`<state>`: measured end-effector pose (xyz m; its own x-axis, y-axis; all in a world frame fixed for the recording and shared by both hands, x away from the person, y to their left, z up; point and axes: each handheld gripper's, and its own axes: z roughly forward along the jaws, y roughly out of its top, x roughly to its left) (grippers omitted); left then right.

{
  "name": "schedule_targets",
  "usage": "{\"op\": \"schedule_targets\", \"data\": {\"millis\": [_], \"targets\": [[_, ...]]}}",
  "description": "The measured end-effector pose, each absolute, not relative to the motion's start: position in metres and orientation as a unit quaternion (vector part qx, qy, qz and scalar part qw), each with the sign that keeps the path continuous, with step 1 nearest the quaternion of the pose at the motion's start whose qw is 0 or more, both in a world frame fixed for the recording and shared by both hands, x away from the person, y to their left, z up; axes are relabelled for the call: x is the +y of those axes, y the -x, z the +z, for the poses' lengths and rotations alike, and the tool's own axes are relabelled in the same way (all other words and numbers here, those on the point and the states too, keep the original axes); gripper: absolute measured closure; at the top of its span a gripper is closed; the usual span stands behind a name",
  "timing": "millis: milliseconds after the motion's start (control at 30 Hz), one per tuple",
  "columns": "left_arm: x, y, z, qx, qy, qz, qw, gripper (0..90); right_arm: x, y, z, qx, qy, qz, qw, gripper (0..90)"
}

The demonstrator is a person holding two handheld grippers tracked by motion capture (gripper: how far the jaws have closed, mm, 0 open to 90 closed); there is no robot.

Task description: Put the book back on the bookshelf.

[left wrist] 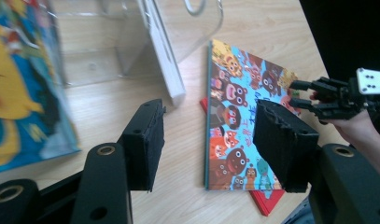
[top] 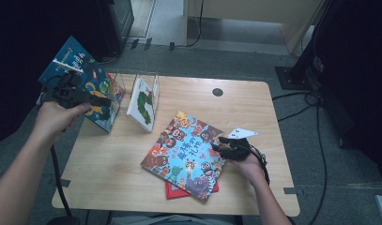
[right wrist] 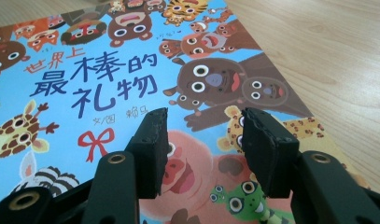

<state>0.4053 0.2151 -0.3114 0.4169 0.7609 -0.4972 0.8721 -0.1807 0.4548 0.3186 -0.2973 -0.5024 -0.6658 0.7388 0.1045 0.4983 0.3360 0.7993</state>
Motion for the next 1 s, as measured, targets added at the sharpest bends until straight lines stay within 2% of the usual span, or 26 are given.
{"op": "schedule_targets", "data": {"millis": [1000], "targets": [[0.131,-0.395,-0.418,0.485,-0.801,-0.115,0.331,42.7,-0.31,-0.3,-0.506,0.799,-0.399,0.428,0.14,56.0]]}}
